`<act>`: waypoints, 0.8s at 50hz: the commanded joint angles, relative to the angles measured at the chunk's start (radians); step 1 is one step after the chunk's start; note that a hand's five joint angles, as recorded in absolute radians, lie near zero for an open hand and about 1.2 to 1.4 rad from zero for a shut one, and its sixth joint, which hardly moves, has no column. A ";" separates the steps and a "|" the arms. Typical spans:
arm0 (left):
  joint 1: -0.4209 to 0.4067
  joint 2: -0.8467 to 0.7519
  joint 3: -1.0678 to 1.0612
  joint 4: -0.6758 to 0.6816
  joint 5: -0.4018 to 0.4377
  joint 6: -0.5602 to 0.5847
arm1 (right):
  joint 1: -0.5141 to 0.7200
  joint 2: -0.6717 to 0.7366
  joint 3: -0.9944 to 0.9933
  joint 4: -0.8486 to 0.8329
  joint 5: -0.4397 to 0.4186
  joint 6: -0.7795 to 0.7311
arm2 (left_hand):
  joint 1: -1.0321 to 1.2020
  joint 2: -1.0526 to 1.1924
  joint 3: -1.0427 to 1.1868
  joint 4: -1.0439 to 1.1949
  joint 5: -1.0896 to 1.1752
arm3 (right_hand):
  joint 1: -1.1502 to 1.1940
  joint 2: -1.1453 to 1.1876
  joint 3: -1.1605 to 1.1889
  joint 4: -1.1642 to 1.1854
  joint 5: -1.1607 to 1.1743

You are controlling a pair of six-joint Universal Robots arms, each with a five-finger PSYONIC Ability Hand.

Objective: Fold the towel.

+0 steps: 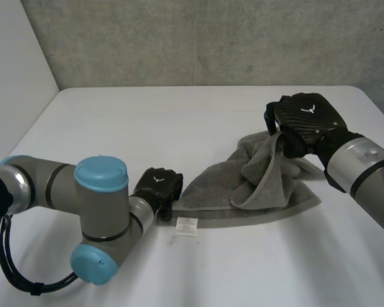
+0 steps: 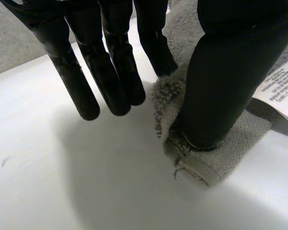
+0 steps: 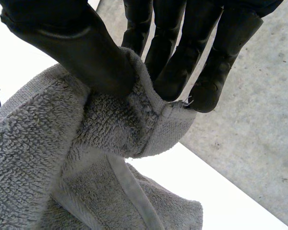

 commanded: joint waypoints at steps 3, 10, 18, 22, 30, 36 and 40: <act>0.015 0.070 0.008 -0.008 -0.007 0.005 | -0.012 -0.011 -0.023 0.010 0.002 0.001 | 0.289 0.278 0.279 0.277 0.381 | 0.055 0.062 0.052 0.043 0.015; 0.107 0.230 -0.006 -0.017 -0.001 0.007 | -0.050 -0.083 -0.101 0.092 -0.004 -0.001 | 0.289 0.278 0.279 0.277 0.381 | 0.055 0.062 0.052 0.043 0.015; 0.236 0.431 0.024 -0.086 0.005 0.015 | -0.175 -0.141 -0.234 0.217 -0.019 0.001 | 0.289 0.278 0.279 0.277 0.381 | 0.055 0.062 0.052 0.043 0.015; 0.281 0.555 0.068 -0.173 0.019 0.047 | -0.218 -0.160 -0.307 0.266 -0.032 -0.001 | 0.289 0.278 0.279 0.277 0.381 | 0.055 0.062 0.052 0.043 0.015; 0.367 0.756 0.139 -0.244 0.116 0.123 | -0.356 -0.177 -0.615 0.548 -0.102 -0.034 | 0.289 0.278 0.279 0.277 0.381 | 0.055 0.062 0.052 0.043 0.015; 0.414 0.796 0.188 -0.358 0.176 0.183 | -0.391 -0.128 -0.712 0.717 -0.134 -0.148 | 0.289 0.278 0.279 0.277 0.381 | 0.055 0.062 0.052 0.043 0.015; 0.422 0.744 0.192 -0.474 0.203 0.254 | -0.384 -0.042 -0.724 0.858 -0.124 -0.310 | 0.289 0.278 0.279 0.277 0.381 | 0.055 0.062 0.052 0.043 0.015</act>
